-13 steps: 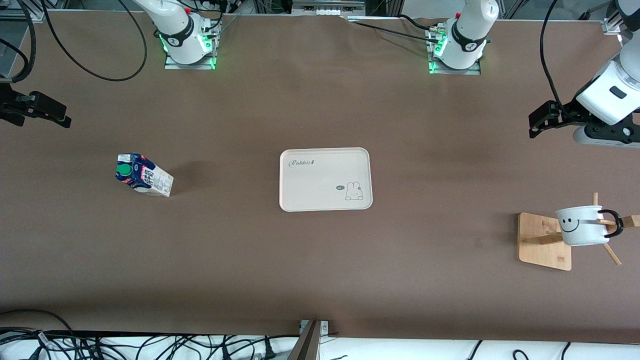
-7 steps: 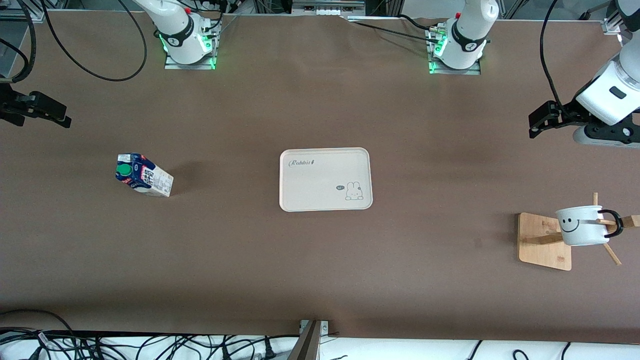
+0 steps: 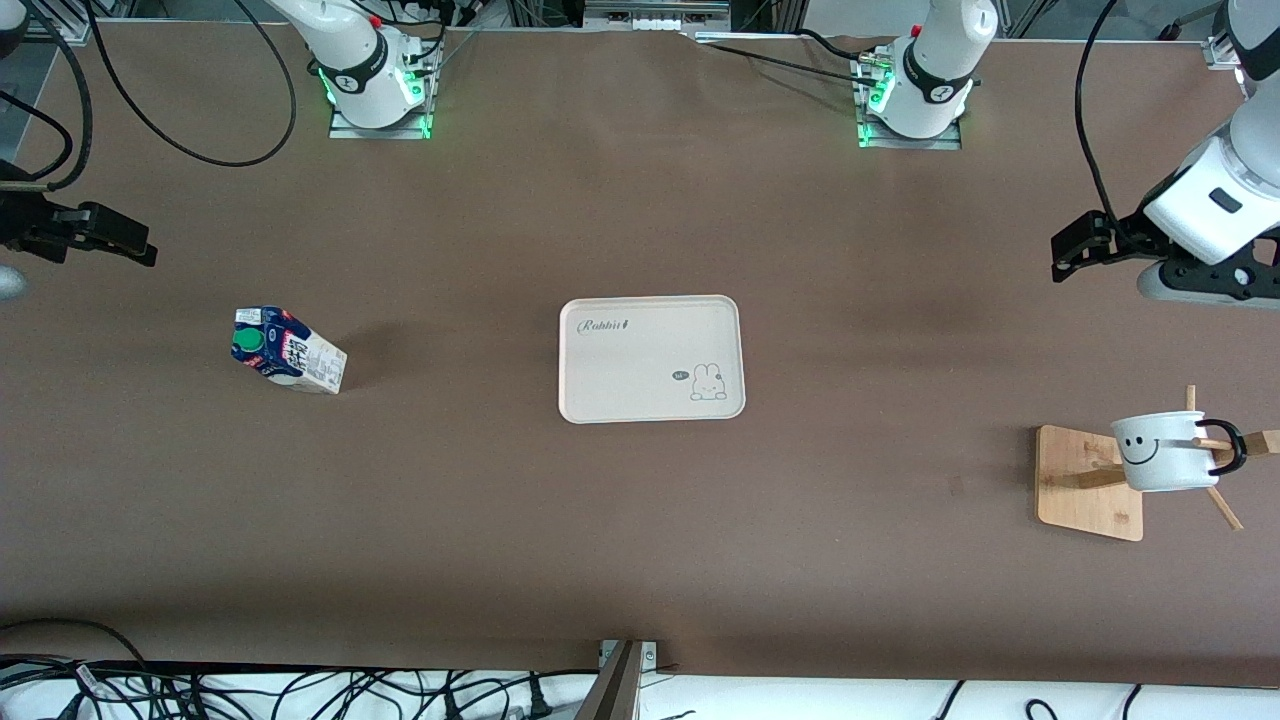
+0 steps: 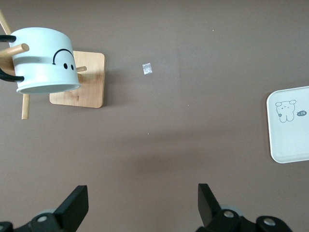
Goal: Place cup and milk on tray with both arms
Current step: 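Reach the right gripper to the milk carton while the left gripper approaches the mug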
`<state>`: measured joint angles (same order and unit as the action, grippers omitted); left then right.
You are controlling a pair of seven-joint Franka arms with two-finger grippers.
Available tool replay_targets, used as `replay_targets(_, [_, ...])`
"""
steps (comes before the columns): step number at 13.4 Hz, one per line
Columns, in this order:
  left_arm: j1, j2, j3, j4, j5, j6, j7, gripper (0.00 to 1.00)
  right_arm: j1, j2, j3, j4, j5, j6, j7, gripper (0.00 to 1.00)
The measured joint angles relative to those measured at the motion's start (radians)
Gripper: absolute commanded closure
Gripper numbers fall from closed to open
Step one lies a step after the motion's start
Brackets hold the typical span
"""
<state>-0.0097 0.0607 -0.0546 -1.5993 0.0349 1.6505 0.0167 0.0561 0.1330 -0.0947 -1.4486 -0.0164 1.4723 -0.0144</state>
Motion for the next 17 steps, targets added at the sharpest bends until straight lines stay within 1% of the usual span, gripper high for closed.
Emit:
replay_targets(3, [0.003, 0.084, 0.004, 0.073, 0.0, 0.0, -0.001, 0.0, -0.003, 0.026, -0.004, -0.005, 0.0, -0.01, 0.0, 0.0])
replay_targets(5, [0.006, 0.132, 0.008, 0.118, 0.0, -0.001, -0.001, 0.0, -0.005, 0.065, -0.009, -0.01, 0.0, -0.011, 0.0, 0.0])
replay_targets(9, [0.019, 0.169, 0.012, 0.138, 0.0, 0.005, 0.0, 0.0, -0.008, 0.185, -0.011, -0.015, 0.0, -0.004, 0.0, 0.0])
replay_targets(12, [0.031, 0.167, 0.013, 0.11, 0.0, 0.094, -0.042, 0.0, -0.008, 0.269, -0.011, -0.015, 0.0, 0.039, 0.0, 0.0])
replay_targets(15, [0.049, 0.133, 0.013, 0.032, 0.0, 0.159, -0.184, 0.0, -0.008, 0.317, -0.01, -0.015, 0.003, 0.071, 0.0, 0.0])
replay_targets(17, [0.05, 0.096, 0.013, -0.032, 0.0, 0.235, -0.25, 0.0, -0.008, 0.336, -0.009, -0.015, 0.037, 0.073, -0.001, 0.0])
